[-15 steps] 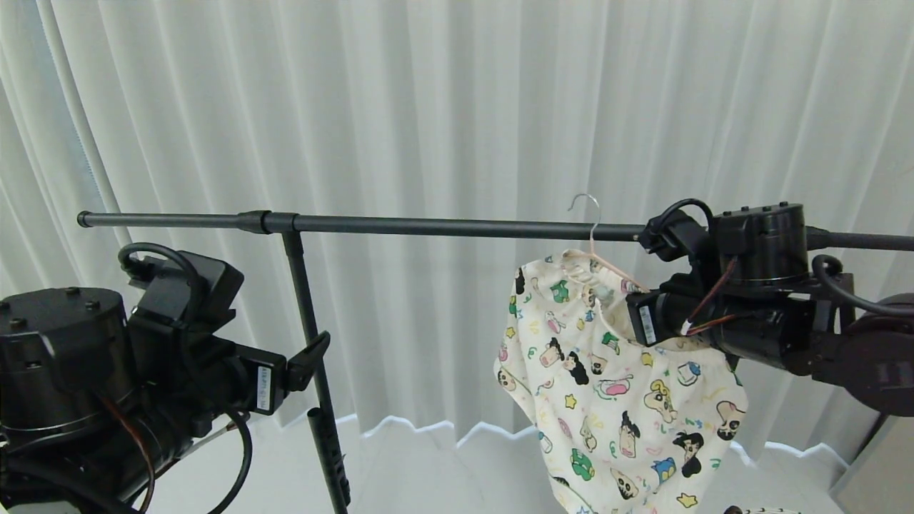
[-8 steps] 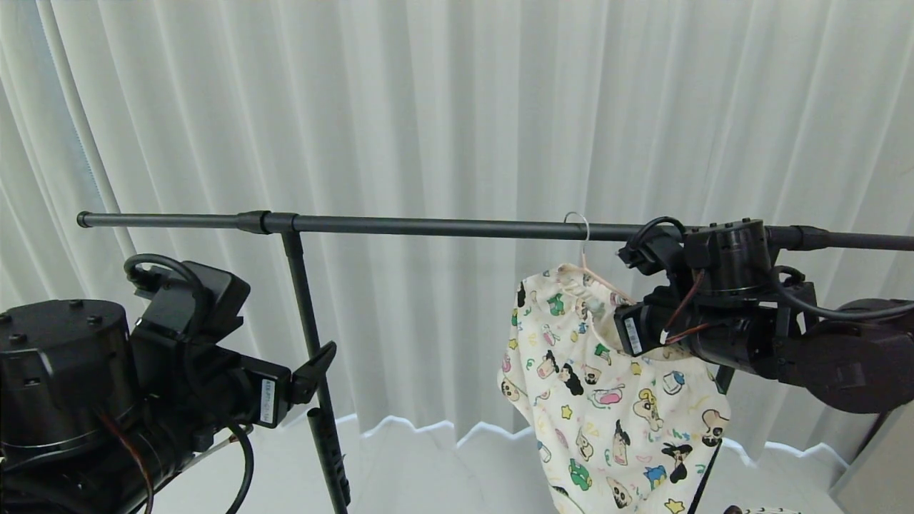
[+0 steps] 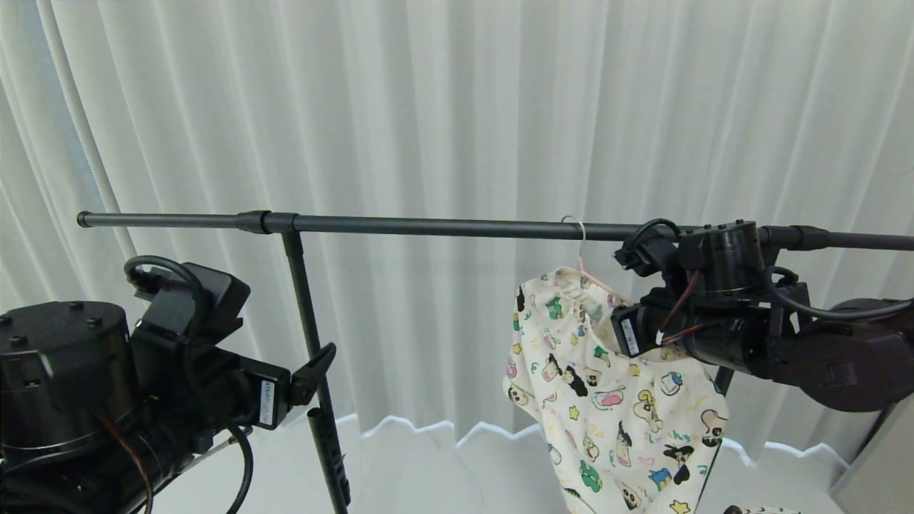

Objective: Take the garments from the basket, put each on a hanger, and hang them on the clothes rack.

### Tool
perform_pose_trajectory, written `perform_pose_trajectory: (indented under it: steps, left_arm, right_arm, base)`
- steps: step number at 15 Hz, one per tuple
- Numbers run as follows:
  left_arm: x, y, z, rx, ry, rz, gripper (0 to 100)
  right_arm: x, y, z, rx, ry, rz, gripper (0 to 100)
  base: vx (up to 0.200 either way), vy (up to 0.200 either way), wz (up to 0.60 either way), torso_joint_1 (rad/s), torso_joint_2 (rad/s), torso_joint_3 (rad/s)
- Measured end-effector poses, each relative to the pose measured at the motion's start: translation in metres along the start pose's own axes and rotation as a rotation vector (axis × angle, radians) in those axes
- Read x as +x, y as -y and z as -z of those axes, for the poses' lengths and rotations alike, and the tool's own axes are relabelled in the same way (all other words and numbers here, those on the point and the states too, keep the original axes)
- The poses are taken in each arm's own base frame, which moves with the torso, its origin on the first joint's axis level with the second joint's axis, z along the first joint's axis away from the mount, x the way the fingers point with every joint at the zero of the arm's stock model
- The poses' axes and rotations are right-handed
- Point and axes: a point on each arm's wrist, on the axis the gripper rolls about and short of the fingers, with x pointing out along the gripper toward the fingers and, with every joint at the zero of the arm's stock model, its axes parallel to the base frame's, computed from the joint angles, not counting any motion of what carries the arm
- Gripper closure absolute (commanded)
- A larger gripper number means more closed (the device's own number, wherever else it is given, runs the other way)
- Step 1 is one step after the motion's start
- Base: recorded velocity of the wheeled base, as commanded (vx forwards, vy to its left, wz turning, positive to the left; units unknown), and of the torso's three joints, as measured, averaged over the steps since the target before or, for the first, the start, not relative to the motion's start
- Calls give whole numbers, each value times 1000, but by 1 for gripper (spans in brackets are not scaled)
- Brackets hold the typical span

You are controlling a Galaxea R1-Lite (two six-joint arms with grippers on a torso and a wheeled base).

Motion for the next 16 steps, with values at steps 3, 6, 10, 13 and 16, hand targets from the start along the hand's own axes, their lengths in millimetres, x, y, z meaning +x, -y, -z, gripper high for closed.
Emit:
perform_pose_trajectory:
  steps: [3, 6, 10, 13, 16]
  left_arm:
    - [0, 0, 0, 0, 1, -1, 0]
    - [0, -1, -1, -2, 3, -3, 0]
    - [2, -10, 1, -42, -7, -49, 0]
    - [5, -25, 5, -64, -29, -129, 0]
    - [6, -43, 12, -84, -63, -218, 0]
  right_arm:
    - [-3, 1, -2, 15, 14, 1, 0]
    - [-11, 2, -7, 19, 38, 0, 0]
    - [-36, 9, -22, 49, 116, -3, 0]
    - [-56, 28, -31, 85, 176, 48, 0]
    - [-75, 58, -34, 42, 182, 153, 0]
  base:
    - [0, 0, 0, 0, 0, 0]
    - [0, 0, 0, 0, 0, 0]
    - [0, 0, 0, 0, 0, 0]
    - [0, 0, 0, 0, 0, 0]
    - [0, 0, 0, 0, 0, 0]
